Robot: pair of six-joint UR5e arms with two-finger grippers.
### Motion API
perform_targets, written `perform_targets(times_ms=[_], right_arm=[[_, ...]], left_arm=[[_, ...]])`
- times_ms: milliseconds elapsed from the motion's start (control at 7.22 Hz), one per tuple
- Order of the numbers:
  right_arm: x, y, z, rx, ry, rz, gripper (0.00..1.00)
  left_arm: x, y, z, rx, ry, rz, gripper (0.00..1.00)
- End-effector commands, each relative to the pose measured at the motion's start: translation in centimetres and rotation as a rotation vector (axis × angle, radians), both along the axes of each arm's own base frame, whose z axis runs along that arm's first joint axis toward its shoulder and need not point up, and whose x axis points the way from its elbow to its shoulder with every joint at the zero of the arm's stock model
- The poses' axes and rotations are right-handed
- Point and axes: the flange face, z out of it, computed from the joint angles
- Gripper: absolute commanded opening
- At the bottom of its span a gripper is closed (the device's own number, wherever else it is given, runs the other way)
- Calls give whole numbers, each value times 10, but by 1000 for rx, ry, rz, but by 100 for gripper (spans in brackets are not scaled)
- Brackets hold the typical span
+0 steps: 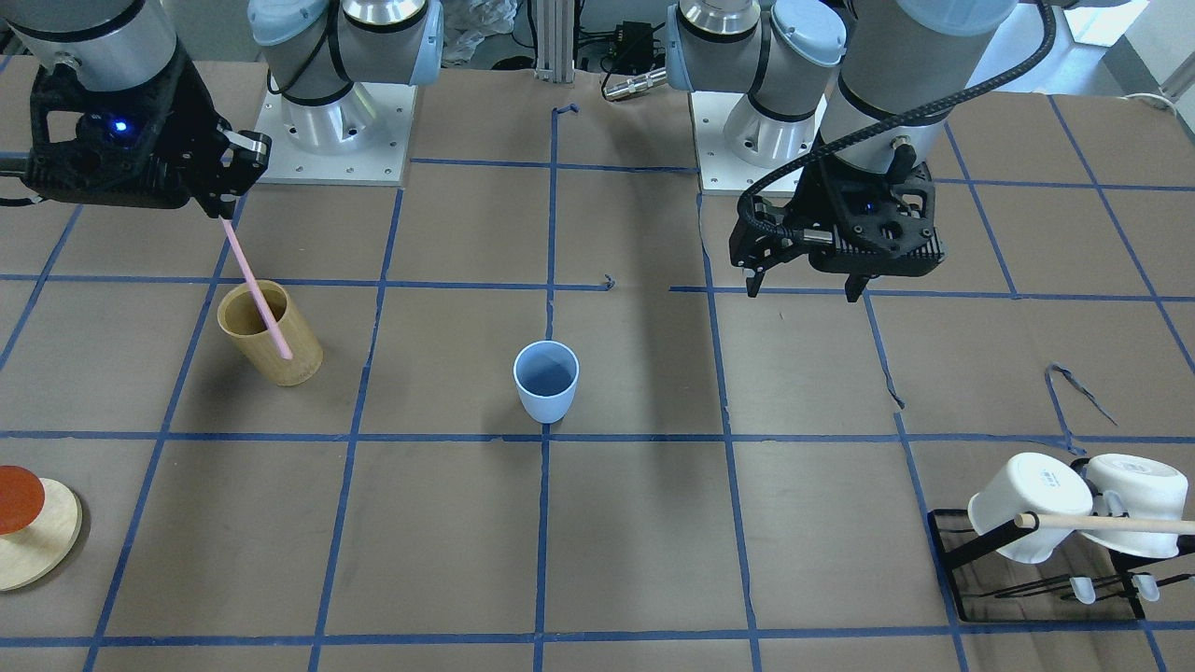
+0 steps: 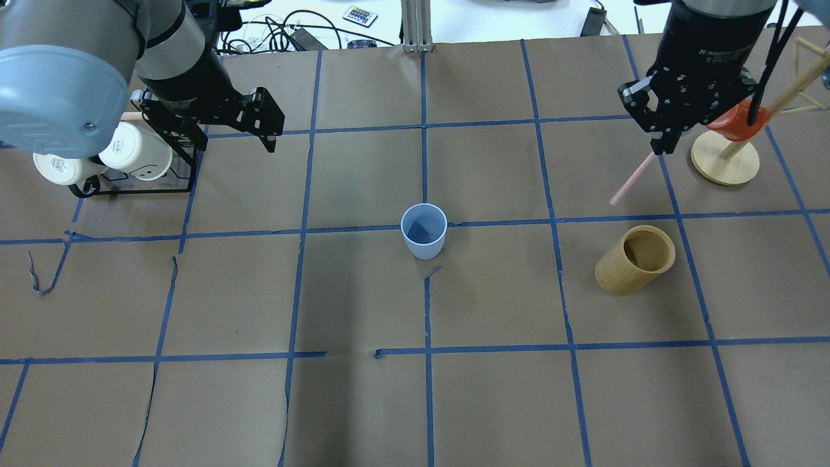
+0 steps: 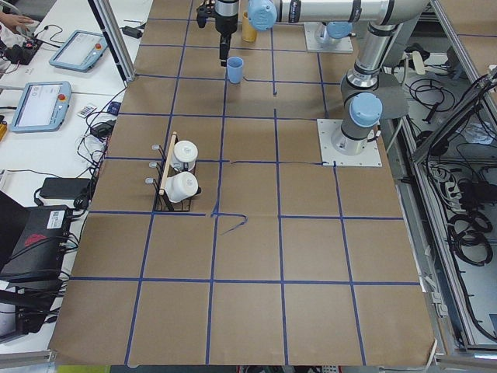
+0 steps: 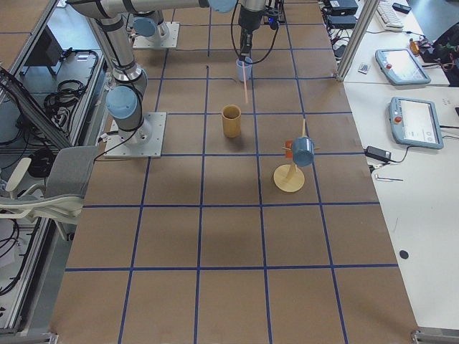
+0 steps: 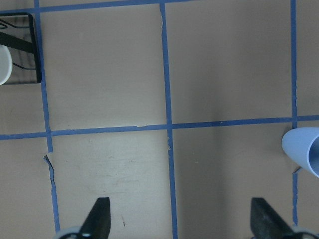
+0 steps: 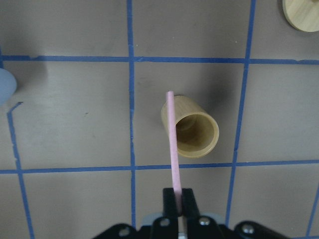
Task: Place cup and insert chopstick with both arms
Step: 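Lift the pink chopstick out and carry it above the blue cup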
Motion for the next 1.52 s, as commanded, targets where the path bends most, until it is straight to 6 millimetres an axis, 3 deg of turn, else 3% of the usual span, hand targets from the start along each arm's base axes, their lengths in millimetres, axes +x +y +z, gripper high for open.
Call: perform_targets(times_ms=[0,138,415,692,831,1108,1385], right_arm=[[33,-4,14,-16,-51,-21,0],[45,-6,13,-15,-69,-20,0],[89,-11,7,-27,-129,-57,0],[153,-24,7,-28,-177,-81,0],[174,-21,4,-18,-192,-68,0],[204,-12,-11,19,-203,-25,0],[225,-14,-43,68,-170,12,0]], left_arm=[[0,0,0,0,0,0,100],[0,0,0,0,0,0,100],[0,0,-1,2,0,0,100],[0,0,-1,2,0,0,100],[0,0,-1,2,1,0,100],[0,-1,-1,2,1,-2,100],[0,-1,-2,5,3,0,100]])
